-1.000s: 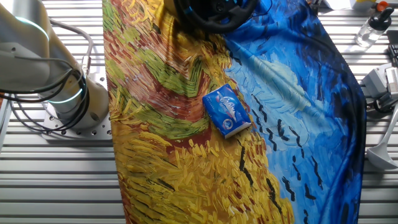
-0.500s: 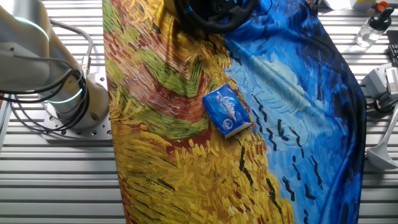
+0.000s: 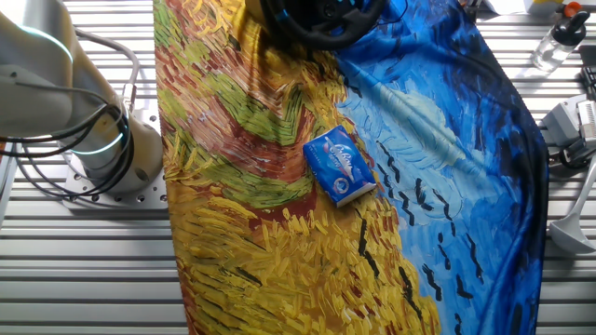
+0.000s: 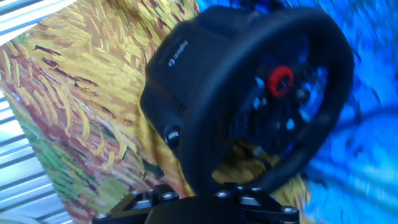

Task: Rotate the steering wheel 90 degrees counterclockwise

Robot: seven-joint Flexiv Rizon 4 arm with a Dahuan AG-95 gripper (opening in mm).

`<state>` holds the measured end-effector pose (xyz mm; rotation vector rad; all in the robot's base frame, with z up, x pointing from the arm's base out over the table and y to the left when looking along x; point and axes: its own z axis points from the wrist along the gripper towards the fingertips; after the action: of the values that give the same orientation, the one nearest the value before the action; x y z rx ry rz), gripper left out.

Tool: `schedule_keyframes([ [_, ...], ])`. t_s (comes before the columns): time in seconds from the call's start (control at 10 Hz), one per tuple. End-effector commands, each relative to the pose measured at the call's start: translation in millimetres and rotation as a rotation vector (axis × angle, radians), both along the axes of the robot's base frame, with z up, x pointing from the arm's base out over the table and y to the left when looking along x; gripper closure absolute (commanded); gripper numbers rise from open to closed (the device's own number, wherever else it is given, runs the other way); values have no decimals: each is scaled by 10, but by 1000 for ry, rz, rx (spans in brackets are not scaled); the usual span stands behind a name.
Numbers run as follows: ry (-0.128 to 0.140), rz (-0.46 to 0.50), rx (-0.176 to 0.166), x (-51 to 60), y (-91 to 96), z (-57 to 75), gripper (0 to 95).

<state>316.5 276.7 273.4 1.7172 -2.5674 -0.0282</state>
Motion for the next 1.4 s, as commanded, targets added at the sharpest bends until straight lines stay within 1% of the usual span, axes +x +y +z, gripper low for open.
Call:
schedule_keyframes([
  [0.1,-31,-10,-20,179,-316,-79,760],
  [0.2,-58,-12,-46,264,-487,-142,760],
  [0.3,-66,-21,-45,333,-608,-199,760],
  [0.4,-67,-28,-45,389,-694,-244,760],
  [0.5,-68,-5,-43,519,-835,-334,760],
  [0.6,-61,1,-32,586,-907,-383,760],
  [0.7,-53,7,-27,660,-1013,-465,760],
  [0.8,-47,6,-20,693,-1083,-520,760],
  [0.9,-45,-2,-20,719,-1164,-590,760],
  [1.1,-39,-20,-26,759,-1241,-676,760],
  [1.3,-22,-63,-31,828,-1318,-755,760],
  [1.4,-10,-76,-27,851,-1338,-791,760],
])
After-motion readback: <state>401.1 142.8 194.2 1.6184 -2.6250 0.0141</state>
